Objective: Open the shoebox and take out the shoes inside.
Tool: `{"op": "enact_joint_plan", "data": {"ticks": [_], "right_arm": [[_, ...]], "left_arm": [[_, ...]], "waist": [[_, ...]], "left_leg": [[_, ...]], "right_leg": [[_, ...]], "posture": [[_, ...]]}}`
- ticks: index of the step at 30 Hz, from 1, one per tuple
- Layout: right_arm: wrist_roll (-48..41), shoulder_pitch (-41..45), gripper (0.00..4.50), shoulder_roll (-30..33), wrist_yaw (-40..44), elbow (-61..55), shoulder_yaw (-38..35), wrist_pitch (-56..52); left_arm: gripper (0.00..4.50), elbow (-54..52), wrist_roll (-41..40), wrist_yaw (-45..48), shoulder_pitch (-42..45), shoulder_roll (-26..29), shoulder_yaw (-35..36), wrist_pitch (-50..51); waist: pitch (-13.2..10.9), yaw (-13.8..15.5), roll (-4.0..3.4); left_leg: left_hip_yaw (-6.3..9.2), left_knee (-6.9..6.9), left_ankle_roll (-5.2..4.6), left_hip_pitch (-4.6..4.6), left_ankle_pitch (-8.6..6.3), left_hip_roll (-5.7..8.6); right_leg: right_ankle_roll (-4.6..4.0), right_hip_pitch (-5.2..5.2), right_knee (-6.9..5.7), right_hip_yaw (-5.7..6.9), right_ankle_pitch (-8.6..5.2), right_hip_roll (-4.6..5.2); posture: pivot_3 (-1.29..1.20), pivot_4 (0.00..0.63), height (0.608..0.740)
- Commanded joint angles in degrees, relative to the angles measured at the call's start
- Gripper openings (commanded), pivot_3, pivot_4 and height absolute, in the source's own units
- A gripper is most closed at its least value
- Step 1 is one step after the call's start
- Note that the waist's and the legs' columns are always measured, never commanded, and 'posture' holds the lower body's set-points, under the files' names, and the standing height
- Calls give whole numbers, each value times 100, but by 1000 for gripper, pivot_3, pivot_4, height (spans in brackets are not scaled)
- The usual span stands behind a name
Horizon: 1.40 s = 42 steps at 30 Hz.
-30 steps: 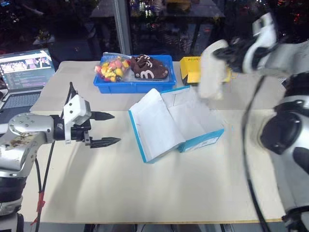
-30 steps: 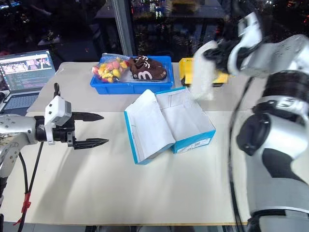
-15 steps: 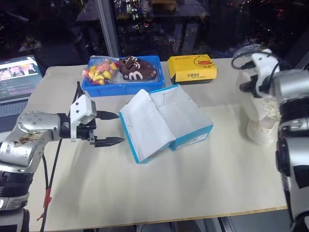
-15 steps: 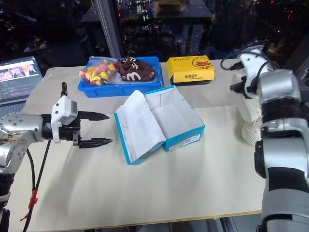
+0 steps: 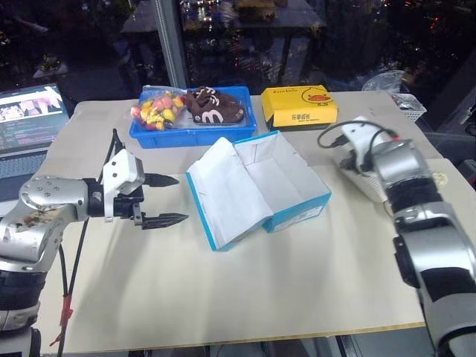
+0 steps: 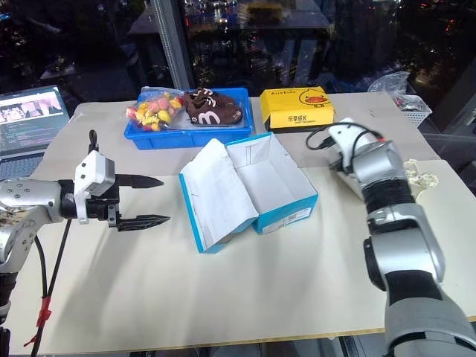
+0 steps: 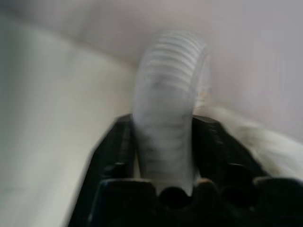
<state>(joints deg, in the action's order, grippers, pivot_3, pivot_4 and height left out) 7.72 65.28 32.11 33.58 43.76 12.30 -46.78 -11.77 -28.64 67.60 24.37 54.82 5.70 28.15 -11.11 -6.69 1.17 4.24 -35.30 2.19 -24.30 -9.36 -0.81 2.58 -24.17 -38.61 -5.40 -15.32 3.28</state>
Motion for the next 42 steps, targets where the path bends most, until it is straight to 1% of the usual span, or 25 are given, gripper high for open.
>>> {"op": "enact_joint_plan", "data": {"ticks": [1,3,4,7,11,13,16,18,20,22,23,24,26,28,30,31,32,34,35,36,38,40,42], "right_arm": [[-201,96,3616,109,244,-688,-262,-478],[-341,152,4337,243,485,-1130,-328,-895],[-378,162,4493,292,556,-1291,-344,-1033],[-439,248,4493,695,939,-2006,-242,-1390],[-617,370,4493,1411,1588,-2972,-90,-1698],[-734,364,4493,1680,1804,-3324,-137,-1758],[-1125,-111,4493,1806,1786,-3788,-801,-1806],[-1367,-923,4493,1839,1806,-4145,-1408,-923],[-1752,-1528,4493,1916,2091,-4187,-1912,-658],[-2044,-1796,4493,1806,1881,-4194,-2519,-1071],[-2206,-1982,4493,1740,1795,-4256,-2822,-1088],[-2319,-2200,4493,1670,1714,-4352,-3082,-957],[-2405,-2948,4493,1578,1633,-4727,-3448,-569],[-2281,-3727,4493,1411,1432,-5181,-3626,58],[-2218,-4195,4493,1031,967,-5462,-3862,561],[-2165,-4284,4493,666,478,-5503,-4031,775],[-2170,-4385,4493,335,88,-5552,-4165,874],[-1994,-4859,4493,-88,-316,-5713,-4123,1396],[-1879,-5097,4493,-200,-426,-5794,-4033,1636],[-1909,-5294,4493,-449,-613,-5885,-4061,1723],[-1963,-5659,4493,-839,-932,-6057,-4044,1819],[-1914,-6210,4493,-1295,-1131,-6344,-3750,2047],[-1785,-6546,4493,-1544,-1295,-6519,-3489,2274]], "left_arm": [[4500,-134,-47,-34,24,119,220,8],[4500,-137,-54,-32,25,135,241,22],[4500,-136,-57,-28,20,140,252,24],[4500,-138,-62,-29,-12,152,287,36],[4500,-166,-141,-22,-101,159,357,112],[4500,-166,-195,-25,-126,163,400,152],[4500,-280,-566,-180,-192,90,640,554],[4500,-466,-885,-306,-444,-13,886,798],[4500,-625,-1097,-501,-802,-212,1155,902],[4500,-709,-1226,-928,-1061,-545,1362,978],[4500,-722,-1198,-1212,-1157,-782,1469,882],[4500,-709,-1183,-1501,-1228,-1007,1609,812],[4500,-533,-1364,-2060,-1296,-1440,2017,859],[4500,-408,-1307,-2424,-1454,-1811,2285,621],[4500,-387,-847,-2761,-1739,-2150,2239,146],[4500,-306,-576,-2920,-1871,-2384,2150,-222],[4500,-198,-226,-3073,-2005,-2554,2031,-638],[4500,90,333,-3241,-2277,-2768,1789,-1223],[4500,178,480,-3277,-2377,-2839,1720,-1414],[4500,259,591,-3382,-2453,-2961,1682,-1595],[4500,332,720,-3555,-2581,-3182,1647,-1929],[4500,204,962,-3713,-2914,-3509,1452,-2346],[4500,60,1137,-3882,-3172,-3771,1282,-2604]], "waist": [[0,8,0],[0,29,0],[0,36,0],[-1,77,-1],[-1,125,-2],[-1,130,-1],[3,118,5],[16,140,26],[16,157,26],[12,192,19],[11,201,18],[11,222,18],[13,273,21],[25,306,41],[25,286,40],[25,278,40],[25,261,40],[26,275,40],[26,281,40],[26,285,40],[30,312,46],[33,337,44],[38,345,40]], "left_leg": [[0,0,0,-1,0,1],[0,-1,0,-1,0,1],[1,-1,0,-2,0,1],[2,-1,0,-2,0,0],[1,-1,0,-2,0,0],[1,-1,0,-2,-1,-1],[0,-2,0,1,-1,-3],[2,-3,0,1,-1,-5],[5,-5,-1,0,-2,-6],[-1,-9,-1,-1,-2,2],[-2,-13,-1,-2,-2,3],[-3,-21,-1,-2,-2,3],[0,-41,-2,0,-2,-3],[10,-57,-3,12,-4,-12],[9,-63,-3,39,-5,-9],[2,-62,-3,69,-5,-8],[-2,-61,-2,81,-5,-6],[-16,-62,-2,113,-4,-7],[-15,-60,-2,131,-4,-9],[-14,-59,-1,142,-5,-12],[-14,-58,-1,136,-5,-12],[-14,-58,-1,123,-5,-10],[-15,-54,6,121,-10,-9]], "right_leg": [[0,-1,0,0,0,1],[0,1,2,1,0,1],[0,0,2,2,0,1],[0,-3,1,3,0,0],[2,-3,4,3,-1,1],[3,-3,5,5,-2,1],[3,2,5,4,-2,0],[3,5,5,7,-2,-1],[4,12,13,12,-2,0],[4,11,11,6,-2,8],[4,10,7,3,-2,9],[4,7,-3,0,-2,9],[3,10,-20,4,-1,0],[4,33,-24,15,-2,-7],[19,69,-19,14,-11,-7],[43,104,-1,4,-24,-6],[48,114,3,-1,-26,-3],[58,148,23,-15,-11,-4],[61,174,38,-11,-9,-5],[61,186,50,-10,-9,-8],[61,187,60,-10,-9,-6],[64,180,63,-10,-8,-3],[65,180,67,-11,-10,2]], "posture": [[0,150,740],[0,150,740],[0,150,740],[0,150,740],[0,150,740],[0,150,740],[0,150,740],[0,150,740],[0,150,740],[0,150,740],[0,150,740],[0,150,740],[0,150,740],[0,150,740],[0,150,740],[0,150,740],[0,150,740],[0,150,740],[0,150,740],[0,150,740],[0,150,740],[0,150,740],[0,150,740]]}}
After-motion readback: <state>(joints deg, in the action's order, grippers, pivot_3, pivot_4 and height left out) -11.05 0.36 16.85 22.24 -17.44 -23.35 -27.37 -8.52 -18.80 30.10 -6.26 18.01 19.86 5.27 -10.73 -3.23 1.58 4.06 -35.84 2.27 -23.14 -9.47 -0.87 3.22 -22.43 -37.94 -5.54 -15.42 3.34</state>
